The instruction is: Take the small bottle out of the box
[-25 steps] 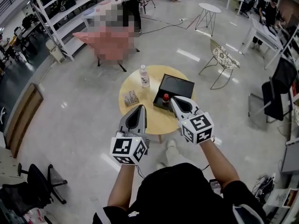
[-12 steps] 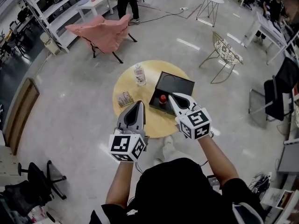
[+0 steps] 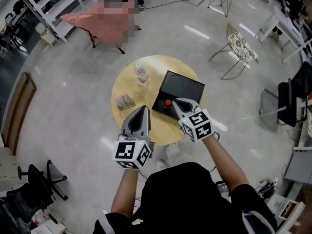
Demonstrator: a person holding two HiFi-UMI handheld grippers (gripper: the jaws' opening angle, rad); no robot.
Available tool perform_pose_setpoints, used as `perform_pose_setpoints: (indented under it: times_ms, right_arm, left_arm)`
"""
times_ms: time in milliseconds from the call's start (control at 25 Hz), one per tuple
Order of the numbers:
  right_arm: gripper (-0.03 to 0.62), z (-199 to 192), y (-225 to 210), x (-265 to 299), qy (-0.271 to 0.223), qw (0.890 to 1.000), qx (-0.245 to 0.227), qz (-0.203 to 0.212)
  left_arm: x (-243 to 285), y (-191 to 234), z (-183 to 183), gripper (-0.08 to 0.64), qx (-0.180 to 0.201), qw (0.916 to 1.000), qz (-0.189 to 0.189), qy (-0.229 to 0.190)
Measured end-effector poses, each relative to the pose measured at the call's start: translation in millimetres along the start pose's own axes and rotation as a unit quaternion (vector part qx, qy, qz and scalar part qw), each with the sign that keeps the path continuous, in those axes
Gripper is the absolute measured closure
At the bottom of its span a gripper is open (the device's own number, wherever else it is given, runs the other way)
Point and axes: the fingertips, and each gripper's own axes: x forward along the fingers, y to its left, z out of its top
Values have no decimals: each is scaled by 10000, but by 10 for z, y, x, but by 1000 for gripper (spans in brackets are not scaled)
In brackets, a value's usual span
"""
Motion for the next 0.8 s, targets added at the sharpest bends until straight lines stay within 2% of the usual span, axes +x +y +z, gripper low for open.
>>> perform_pose_setpoints:
  times_ms: [560,720,800]
  right_arm:
    - [586,-613,-222,679,1039,9935,-265,380]
    - [506,-822,-261,854,1342,9890,-322,537]
    - [486,-906,-276,947,1451,9871,-350,583]
  left_arm:
    - [600,308,-720,552,-128,9952,178,959]
    - [715,346,-873,552,-178,9933,192,1129]
    - [745,385,-933,552,-211,9921,218,1216]
